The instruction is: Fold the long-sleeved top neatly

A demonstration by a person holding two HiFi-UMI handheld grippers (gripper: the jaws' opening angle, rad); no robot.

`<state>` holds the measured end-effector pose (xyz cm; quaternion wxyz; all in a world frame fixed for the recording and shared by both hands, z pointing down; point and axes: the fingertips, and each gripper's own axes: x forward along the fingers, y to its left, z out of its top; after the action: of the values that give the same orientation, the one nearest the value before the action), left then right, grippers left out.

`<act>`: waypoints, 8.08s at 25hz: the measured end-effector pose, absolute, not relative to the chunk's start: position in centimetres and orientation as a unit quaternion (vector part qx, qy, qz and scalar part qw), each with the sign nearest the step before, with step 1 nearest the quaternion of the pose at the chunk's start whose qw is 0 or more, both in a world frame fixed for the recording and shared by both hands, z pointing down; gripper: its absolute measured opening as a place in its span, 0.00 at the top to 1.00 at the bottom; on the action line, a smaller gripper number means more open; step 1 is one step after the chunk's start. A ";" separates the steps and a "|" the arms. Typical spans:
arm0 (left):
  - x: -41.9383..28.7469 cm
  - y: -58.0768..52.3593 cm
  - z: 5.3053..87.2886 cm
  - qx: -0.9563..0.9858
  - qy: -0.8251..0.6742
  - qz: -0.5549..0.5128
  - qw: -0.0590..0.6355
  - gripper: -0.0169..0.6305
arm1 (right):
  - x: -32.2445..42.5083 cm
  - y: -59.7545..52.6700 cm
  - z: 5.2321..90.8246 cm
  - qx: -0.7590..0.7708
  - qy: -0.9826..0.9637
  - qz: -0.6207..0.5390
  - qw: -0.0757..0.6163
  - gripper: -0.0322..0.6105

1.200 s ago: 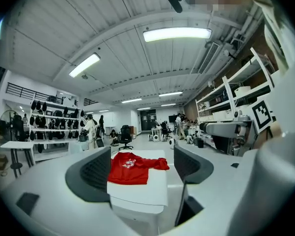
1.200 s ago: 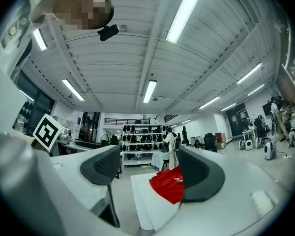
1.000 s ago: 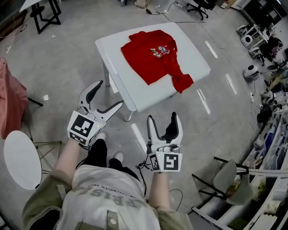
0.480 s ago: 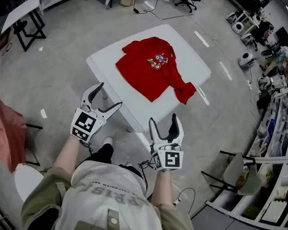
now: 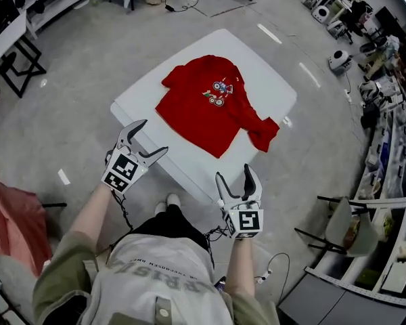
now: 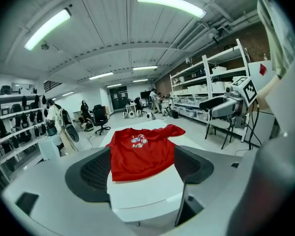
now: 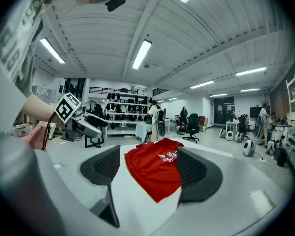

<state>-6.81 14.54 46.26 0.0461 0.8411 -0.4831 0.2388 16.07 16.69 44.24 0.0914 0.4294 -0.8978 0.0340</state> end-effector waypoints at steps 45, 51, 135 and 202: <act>-13.2 0.1 65.8 0.817 -0.371 0.364 0.250 0.73 | 15.9 8.7 65.6 0.608 -0.696 0.307 0.225 0.81; -13.5 1.8 64.9 0.830 -0.348 0.363 0.241 0.92 | 14.7 10.2 64.9 0.585 -0.713 0.310 0.230 0.89; 14.7 14.2 66.1 0.825 -0.237 0.455 0.237 0.61 | 33.4 -24.3 61.4 0.403 -0.787 0.156 0.440 0.89; 2.1 -2.1 53.3 0.909 -0.152 0.369 0.125 0.44 | 16.0 -4.8 47.5 0.539 -0.802 0.179 0.184 0.91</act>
<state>2.07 -2.14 53.27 0.1253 0.9085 -0.1515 0.3687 16.00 -4.81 47.49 0.1840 0.5387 -0.8024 0.1793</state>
